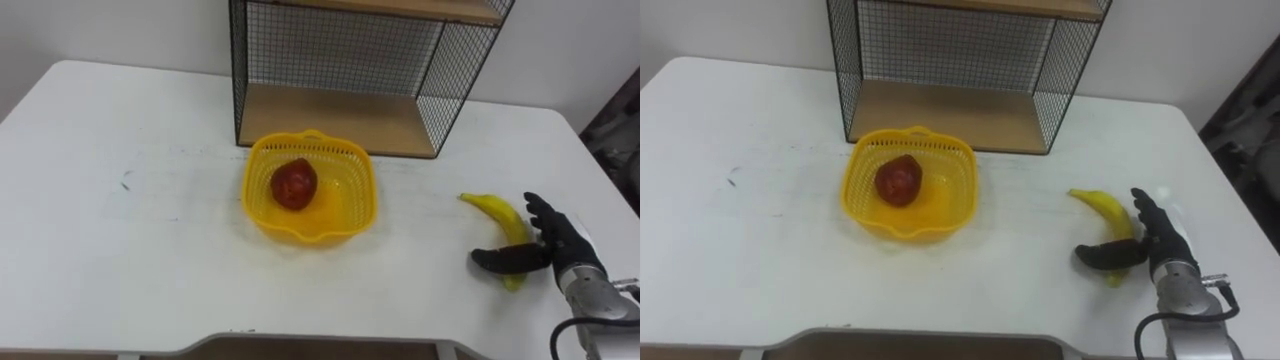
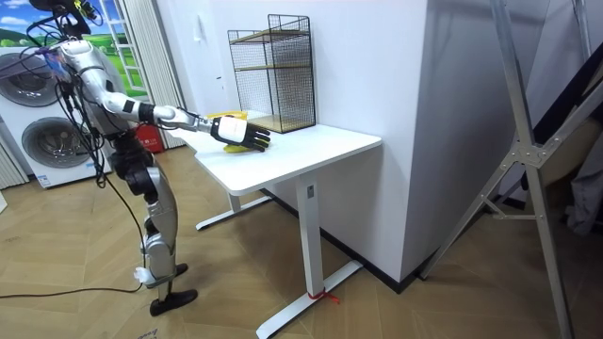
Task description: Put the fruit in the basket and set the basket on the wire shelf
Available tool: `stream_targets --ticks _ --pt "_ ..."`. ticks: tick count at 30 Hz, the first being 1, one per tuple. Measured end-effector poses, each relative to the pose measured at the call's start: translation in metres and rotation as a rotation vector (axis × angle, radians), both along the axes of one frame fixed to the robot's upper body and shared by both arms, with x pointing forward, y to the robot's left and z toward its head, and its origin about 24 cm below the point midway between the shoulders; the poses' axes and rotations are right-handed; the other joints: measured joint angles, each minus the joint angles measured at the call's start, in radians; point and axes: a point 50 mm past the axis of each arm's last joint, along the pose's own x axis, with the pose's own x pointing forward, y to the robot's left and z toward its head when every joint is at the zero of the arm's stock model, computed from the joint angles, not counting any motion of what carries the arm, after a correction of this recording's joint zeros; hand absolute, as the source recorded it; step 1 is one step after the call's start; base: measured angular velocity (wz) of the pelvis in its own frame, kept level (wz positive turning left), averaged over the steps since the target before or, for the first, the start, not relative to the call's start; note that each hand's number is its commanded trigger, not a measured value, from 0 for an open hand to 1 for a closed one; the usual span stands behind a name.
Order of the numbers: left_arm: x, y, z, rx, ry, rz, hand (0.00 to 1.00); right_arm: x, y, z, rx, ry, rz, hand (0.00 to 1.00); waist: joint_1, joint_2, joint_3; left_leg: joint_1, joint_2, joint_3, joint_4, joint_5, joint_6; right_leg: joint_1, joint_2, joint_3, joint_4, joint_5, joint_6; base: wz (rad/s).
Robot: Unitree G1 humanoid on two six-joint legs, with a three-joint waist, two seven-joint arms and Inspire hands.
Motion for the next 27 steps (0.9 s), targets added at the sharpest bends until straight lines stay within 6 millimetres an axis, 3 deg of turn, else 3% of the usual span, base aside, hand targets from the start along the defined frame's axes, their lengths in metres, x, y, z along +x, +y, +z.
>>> stream_targets --ticks 10,23,24,25,26,27 --pt "-0.002 -0.002 -0.001 -0.006 0.01 0.005 0.0 -0.002 -0.004 -0.007 0.01 0.024 -0.005 0.0 -0.001 0.016 -0.0043 0.004 0.0 -0.013 0.006 0.0 0.0 0.013 -0.001 -0.017 -0.002 0.0 0.0 0.04" --pt "-0.007 -0.001 -0.001 0.002 0.051 0.018 0.0 0.001 -0.009 -0.014 -0.019 0.132 0.048 0.0 0.003 0.0 -0.0081 0.006 -0.006 -0.031 0.023 0.001 0.003 0.025 -0.007 -0.034 -0.002 0.001 0.0 0.04" --pt "-0.007 -0.001 -0.001 0.003 0.055 0.02 0.0 0.001 -0.01 -0.015 -0.02 0.144 0.05 0.2 0.003 -0.004 -0.0092 0.007 -0.008 -0.037 0.024 0.001 0.003 0.03 -0.008 -0.036 -0.004 0.002 0.001 0.09" --pt "-0.007 -0.001 -0.001 0.005 0.055 0.02 0.0 0.0 -0.011 -0.016 -0.018 0.15 0.048 0.76 0.003 -0.006 -0.0101 0.007 -0.009 -0.039 0.026 0.002 0.003 0.031 -0.009 -0.036 -0.004 0.001 0.001 0.09" --pt "-0.006 0.0 -0.001 0.005 0.054 0.022 0.0 0.001 -0.012 -0.016 -0.018 0.162 0.049 1.0 0.004 -0.009 -0.0098 0.006 -0.01 -0.041 0.028 0.002 0.003 0.032 -0.009 -0.037 -0.003 0.001 0.002 0.06" --pt "-0.006 0.0 -0.001 0.006 0.054 0.022 0.0 0.002 -0.013 -0.015 -0.021 0.169 0.045 1.0 0.004 -0.01 -0.0095 0.005 -0.011 -0.042 0.029 0.002 0.003 0.032 -0.01 -0.042 -0.003 0.002 0.002 0.05"
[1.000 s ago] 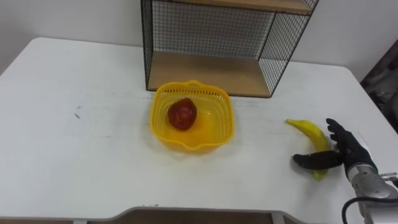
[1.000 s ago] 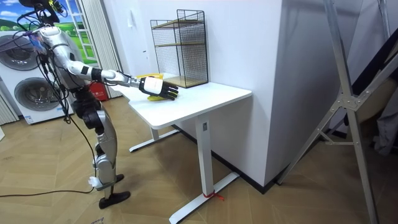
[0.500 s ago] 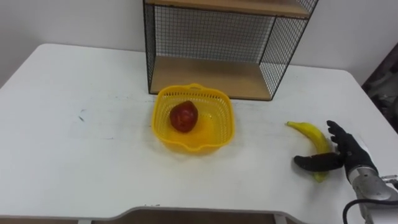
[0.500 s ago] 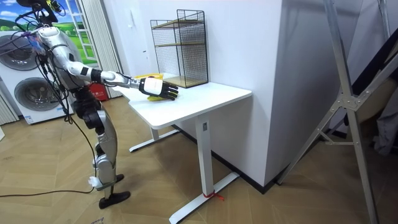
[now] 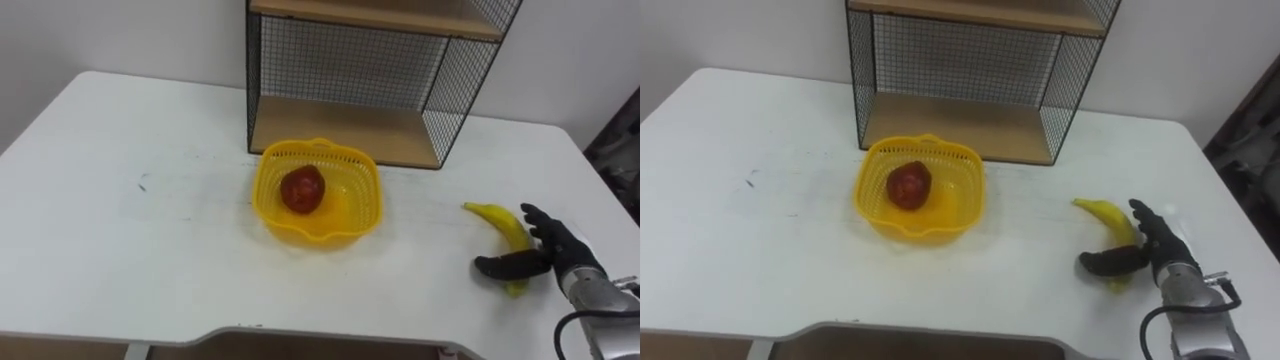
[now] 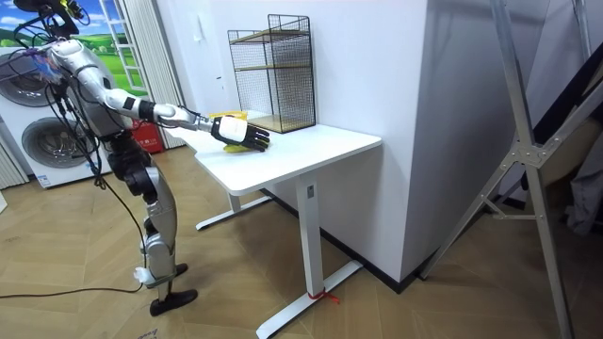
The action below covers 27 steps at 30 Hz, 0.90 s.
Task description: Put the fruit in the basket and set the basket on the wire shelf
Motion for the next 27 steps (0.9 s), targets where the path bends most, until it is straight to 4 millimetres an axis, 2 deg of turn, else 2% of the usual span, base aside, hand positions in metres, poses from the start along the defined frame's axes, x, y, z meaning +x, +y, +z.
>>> stream_targets --ticks 6,13,15,27 --pt "0.007 0.004 0.001 0.008 -0.012 -0.006 0.0 -0.001 -0.015 0.006 -0.12 0.06 0.029 1.0 0.024 0.0 0.0002 -0.001 -0.001 -0.008 0.003 0.0 0.001 0.003 -0.001 -0.002 0.001 0.0 0.001 0.02" --pt "0.014 0.009 0.002 0.02 -0.026 -0.037 0.0 -0.002 -0.021 0.009 -0.266 0.1 0.066 1.0 0.041 0.003 0.0017 -0.003 -0.001 -0.011 0.002 0.0 0.001 0.004 0.002 -0.001 -0.002 0.0 0.001 0.02" --pt "0.018 0.009 0.002 0.019 -0.038 -0.042 0.0 -0.003 -0.024 0.01 -0.277 0.105 0.055 1.0 0.049 0.003 0.0017 -0.002 -0.001 -0.011 -0.001 0.0 0.001 0.004 0.002 -0.001 -0.002 0.0 0.001 0.0" --pt "0.02 0.009 0.002 0.017 -0.038 -0.052 0.0 -0.002 -0.024 0.013 -0.281 0.094 0.054 1.0 0.048 -0.004 0.0055 -0.002 -0.001 -0.007 -0.019 0.0 0.001 0.007 0.003 -0.001 -0.015 0.001 0.002 0.0"
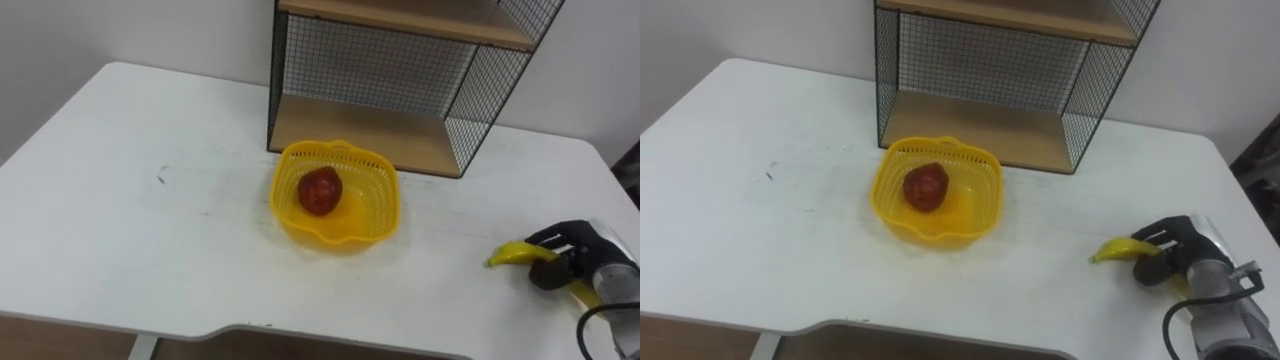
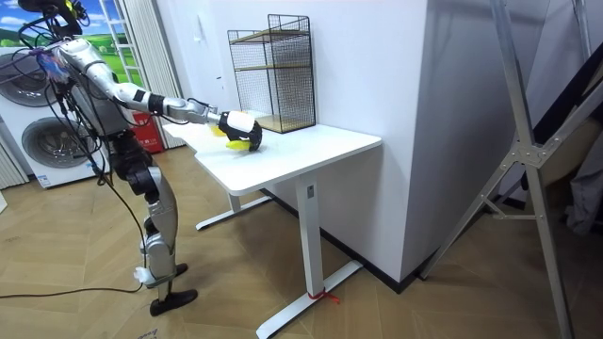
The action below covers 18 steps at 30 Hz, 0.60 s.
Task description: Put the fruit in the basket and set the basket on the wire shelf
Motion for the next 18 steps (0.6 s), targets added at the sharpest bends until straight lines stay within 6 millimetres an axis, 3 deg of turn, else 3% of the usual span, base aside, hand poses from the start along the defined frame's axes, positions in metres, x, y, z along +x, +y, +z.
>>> stream_targets --ticks 10,13,18 --pt "0.001 -0.001 0.0 -0.006 -0.01 0.014 0.0 0.006 0.006 0.007 0.024 -0.053 0.001 1.0 -0.004 0.001 0.0031 -0.003 0.002 0.012 -0.009 0.0 0.0 -0.013 0.002 0.015 -0.001 0.0 0.0 -0.04" --pt "0.003 -0.002 0.0 -0.007 -0.017 0.014 0.0 0.012 0.01 0.017 0.023 -0.096 0.013 1.0 -0.004 0.008 0.0086 -0.007 0.003 0.023 -0.009 0.0 0.0 -0.029 0.005 0.034 0.004 0.0 0.0 -0.12" --pt "0.014 -0.004 0.0 -0.009 -0.063 0.005 0.0 0.02 0.042 0.043 0.063 -0.285 0.126 1.0 -0.011 0.023 0.0104 -0.037 0.004 0.037 -0.009 0.001 0.001 -0.067 0.005 0.041 0.025 0.0 0.001 -0.07"
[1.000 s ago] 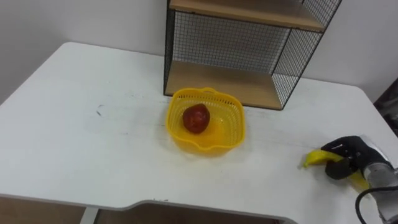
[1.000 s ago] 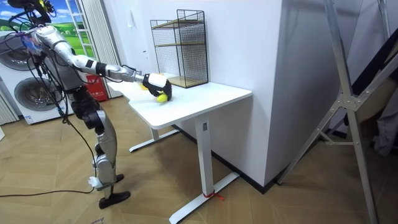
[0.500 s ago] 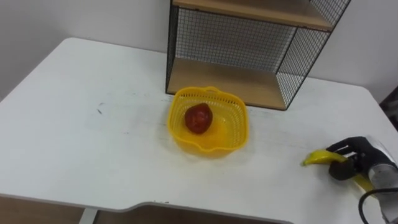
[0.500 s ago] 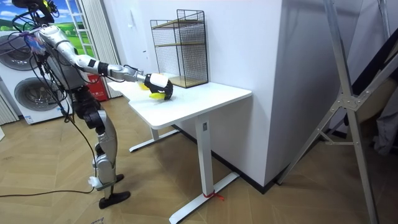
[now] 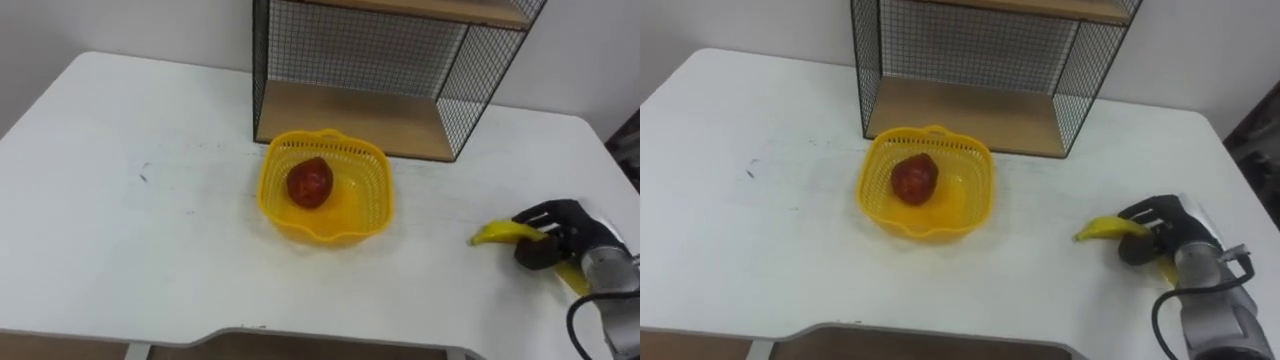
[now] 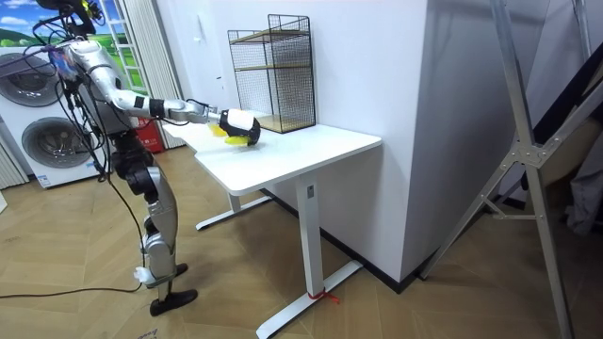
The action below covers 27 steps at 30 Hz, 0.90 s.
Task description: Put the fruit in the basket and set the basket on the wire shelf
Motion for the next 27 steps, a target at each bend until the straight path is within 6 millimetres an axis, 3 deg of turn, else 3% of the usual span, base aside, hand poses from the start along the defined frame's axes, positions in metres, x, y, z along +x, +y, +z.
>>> stream_targets --ticks 7,10,18,20,27 --pt "-0.002 -0.003 -0.001 -0.01 -0.017 -0.015 0.0 0.015 0.033 0.048 0.077 -0.282 0.099 1.0 -0.012 0.0 -0.004 0.006 0.003 -0.002 -0.004 0.0 0.0 0.005 -0.001 0.003 0.008 0.0 0.0 0.01" --pt "-0.003 -0.004 -0.001 -0.014 -0.015 -0.013 0.0 0.016 0.037 0.054 0.098 -0.32 0.105 1.0 -0.011 -0.003 -0.0057 0.007 0.003 -0.002 -0.004 0.0 0.0 0.005 -0.002 0.002 0.008 0.0 0.0 0.0" --pt "-0.002 -0.007 -0.002 -0.022 -0.014 -0.012 0.0 0.017 0.042 0.065 0.121 -0.391 0.099 1.0 -0.007 0.018 0.0015 0.003 0.001 0.0 0.002 0.001 0.002 0.005 -0.005 -0.002 0.012 0.0 0.0 0.0" --pt "-0.005 -0.008 -0.003 -0.025 -0.001 -0.009 0.0 0.017 0.044 0.069 0.117 -0.412 0.104 1.0 -0.009 0.025 -0.0022 0.005 0.001 0.001 0.002 0.002 0.002 0.006 -0.004 0.0 0.013 0.0 0.0 0.0" --pt "-0.008 -0.012 -0.005 -0.036 0.004 -0.006 0.0 0.017 0.055 0.085 0.095 -0.478 0.16 1.0 0.009 0.015 -0.0032 0.015 -0.001 0.002 0.002 0.004 0.002 0.006 0.002 0.009 0.007 0.0 0.0 -0.01"
